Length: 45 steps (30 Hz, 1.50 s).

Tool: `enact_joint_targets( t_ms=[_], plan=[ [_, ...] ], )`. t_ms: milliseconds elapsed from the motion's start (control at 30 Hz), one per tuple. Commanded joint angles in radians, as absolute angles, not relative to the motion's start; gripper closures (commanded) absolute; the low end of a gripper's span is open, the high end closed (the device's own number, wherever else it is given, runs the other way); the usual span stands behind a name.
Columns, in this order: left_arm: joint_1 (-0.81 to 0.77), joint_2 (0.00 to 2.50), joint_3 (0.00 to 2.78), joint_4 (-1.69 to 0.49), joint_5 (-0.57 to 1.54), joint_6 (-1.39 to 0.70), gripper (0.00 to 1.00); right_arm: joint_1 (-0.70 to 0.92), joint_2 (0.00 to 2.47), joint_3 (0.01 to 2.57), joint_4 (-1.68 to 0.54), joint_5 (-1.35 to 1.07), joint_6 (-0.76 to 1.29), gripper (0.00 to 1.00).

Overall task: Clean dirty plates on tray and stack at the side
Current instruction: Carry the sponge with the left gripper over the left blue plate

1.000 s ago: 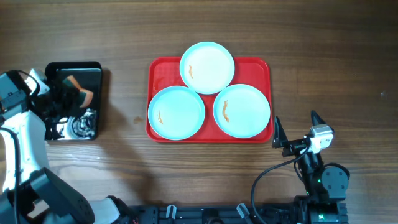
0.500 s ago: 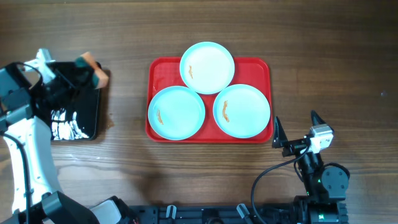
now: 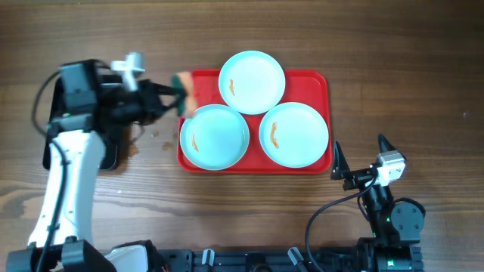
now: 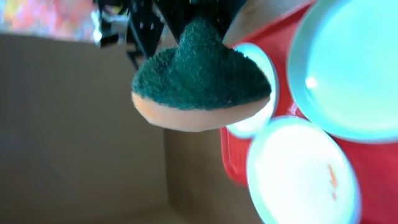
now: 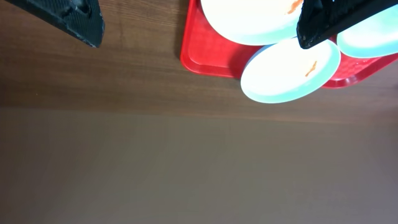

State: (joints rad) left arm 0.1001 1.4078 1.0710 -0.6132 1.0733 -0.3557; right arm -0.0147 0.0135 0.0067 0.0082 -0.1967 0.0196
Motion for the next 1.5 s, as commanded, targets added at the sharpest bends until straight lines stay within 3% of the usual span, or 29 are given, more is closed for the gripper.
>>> enact_joint_targets(
  t_ms=[0,200,433,1133,1467],
  plan=[
    [-0.05,1.39,1.094,-0.648,0.888,-0.352,0.96,-0.01,0.004,0.005,0.013,-0.183,0.003,0.0],
    [-0.275,1.39,1.094,-0.724,0.512,-0.352,0.96,-0.01,0.004,0.005,0.013,-0.183,0.002,0.0],
    [-0.439,1.396,1.092,-0.758,0.307,-0.352,0.96,-0.01,0.004,0.005,0.013,-0.183,0.002,0.0],
    [-0.685,1.517,1.092,-0.756,-0.107,-0.485,0.96,-0.01,0.004,0.005,0.013,-0.183,0.002,0.0],
    [-0.7,1.684,1.092,-0.649,-0.225,-0.488,0.96,-0.01,0.004,0.005,0.013,-0.183,0.002,0.0]
  ],
)
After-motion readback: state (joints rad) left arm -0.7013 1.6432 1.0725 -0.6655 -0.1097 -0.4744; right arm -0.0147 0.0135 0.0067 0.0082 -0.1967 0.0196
